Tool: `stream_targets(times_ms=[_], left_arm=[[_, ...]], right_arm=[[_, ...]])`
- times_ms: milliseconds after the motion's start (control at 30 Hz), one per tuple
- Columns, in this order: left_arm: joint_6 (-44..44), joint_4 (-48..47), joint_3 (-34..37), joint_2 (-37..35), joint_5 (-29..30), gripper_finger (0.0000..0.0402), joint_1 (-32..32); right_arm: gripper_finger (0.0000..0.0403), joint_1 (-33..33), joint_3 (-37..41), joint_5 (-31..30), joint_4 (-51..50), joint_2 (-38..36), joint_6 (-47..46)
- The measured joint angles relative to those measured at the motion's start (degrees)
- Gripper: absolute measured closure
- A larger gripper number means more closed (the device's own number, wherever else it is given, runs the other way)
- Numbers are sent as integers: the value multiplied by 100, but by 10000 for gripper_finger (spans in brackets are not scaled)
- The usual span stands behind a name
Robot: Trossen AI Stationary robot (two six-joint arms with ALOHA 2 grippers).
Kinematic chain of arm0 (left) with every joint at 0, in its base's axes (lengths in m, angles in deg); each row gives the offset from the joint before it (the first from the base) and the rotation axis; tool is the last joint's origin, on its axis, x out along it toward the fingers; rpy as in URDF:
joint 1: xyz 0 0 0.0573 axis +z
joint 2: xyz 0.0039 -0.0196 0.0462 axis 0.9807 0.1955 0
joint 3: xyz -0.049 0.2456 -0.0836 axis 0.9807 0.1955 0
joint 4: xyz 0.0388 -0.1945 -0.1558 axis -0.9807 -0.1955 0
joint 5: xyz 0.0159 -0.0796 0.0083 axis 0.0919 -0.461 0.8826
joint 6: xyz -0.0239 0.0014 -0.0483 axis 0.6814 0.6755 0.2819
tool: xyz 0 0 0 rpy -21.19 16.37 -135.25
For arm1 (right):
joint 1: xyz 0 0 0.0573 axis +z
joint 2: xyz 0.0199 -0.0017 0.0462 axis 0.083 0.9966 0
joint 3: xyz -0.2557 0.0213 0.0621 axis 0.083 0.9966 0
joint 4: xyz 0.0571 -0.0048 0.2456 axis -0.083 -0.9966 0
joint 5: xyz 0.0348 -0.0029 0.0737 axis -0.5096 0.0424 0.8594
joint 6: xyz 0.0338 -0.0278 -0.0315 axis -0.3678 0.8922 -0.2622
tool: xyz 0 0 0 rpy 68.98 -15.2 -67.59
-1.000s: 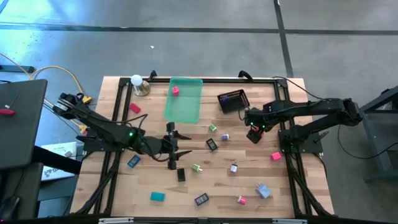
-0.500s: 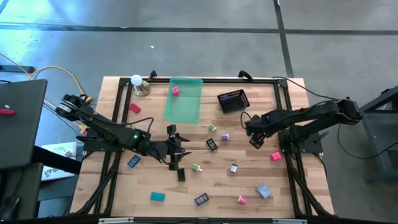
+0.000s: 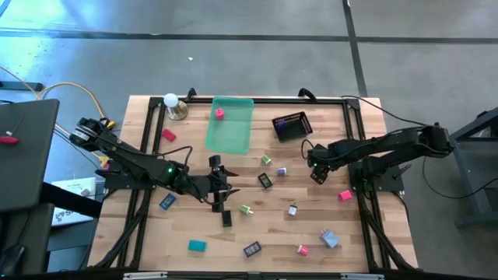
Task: Pick & Place Office items
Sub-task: Put the red charger adapter into the green bin
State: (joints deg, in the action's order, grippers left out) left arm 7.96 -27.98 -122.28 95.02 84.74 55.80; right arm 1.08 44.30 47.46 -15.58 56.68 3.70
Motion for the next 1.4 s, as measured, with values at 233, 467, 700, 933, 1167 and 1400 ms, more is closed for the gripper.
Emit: stream_targets(times_ms=[233, 467, 700, 933, 1167, 1400], left_arm=[[28, -26, 0, 0, 1, 181, 0], [39, -44, 0, 0, -1, 181, -2], [42, -73, 0, 0, -1, 181, -2], [42, -69, 0, -2, -1, 181, -2], [42, -72, 0, -2, -5, 181, -2], [42, -71, 0, -2, -3, 181, -2]], right_arm=[[105, -298, 36, 47, 303, 0, 104], [113, -515, 36, 285, 364, 119, 268], [114, -586, 36, 89, 695, 417, 593], [124, -586, 5, 126, 791, 748, 683], [184, -586, 10, 247, 937, 859, 825], [204, -581, 25, 266, 971, 744, 829]])
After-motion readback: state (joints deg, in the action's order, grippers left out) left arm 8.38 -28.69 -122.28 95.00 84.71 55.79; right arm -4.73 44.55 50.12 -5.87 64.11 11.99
